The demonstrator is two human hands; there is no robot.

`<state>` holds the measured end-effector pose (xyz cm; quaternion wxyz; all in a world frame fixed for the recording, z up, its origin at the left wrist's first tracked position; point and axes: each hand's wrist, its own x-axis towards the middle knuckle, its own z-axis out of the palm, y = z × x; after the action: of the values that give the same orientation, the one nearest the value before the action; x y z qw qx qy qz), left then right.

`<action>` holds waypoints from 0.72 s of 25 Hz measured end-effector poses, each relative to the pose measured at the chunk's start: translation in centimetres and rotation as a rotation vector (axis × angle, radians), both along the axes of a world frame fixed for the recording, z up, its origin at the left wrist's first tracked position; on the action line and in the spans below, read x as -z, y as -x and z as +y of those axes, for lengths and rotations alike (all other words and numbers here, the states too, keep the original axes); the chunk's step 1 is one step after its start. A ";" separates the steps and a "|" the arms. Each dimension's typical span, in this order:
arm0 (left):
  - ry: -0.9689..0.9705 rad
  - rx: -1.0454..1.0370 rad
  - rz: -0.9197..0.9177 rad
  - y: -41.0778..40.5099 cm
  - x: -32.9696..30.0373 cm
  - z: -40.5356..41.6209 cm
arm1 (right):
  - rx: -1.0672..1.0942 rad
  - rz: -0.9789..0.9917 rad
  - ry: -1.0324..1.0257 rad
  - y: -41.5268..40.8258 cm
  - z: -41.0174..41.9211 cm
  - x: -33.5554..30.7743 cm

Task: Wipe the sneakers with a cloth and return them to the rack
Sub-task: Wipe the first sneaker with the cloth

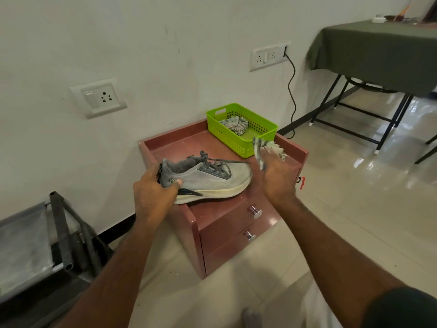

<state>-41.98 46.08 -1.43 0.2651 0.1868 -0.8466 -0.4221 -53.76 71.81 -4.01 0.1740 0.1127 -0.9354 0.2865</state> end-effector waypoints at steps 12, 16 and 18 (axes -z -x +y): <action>0.061 -0.078 -0.105 1.0 -0.5 0.9 | -0.210 -0.550 0.720 -1.1 0.4 -1.6; 0.045 -0.082 -0.121 0.6 -0.6 1.2 | -0.105 -0.096 0.216 -0.3 0.2 -0.7; 0.065 -0.080 -0.118 0.5 -0.8 1.4 | -0.209 -0.255 -0.026 -0.4 -1.4 0.2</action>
<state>-42.51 47.47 -0.64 0.2372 0.2363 -0.8658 -0.3718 -53.37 70.45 -4.23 0.0218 0.1745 -0.9367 0.3027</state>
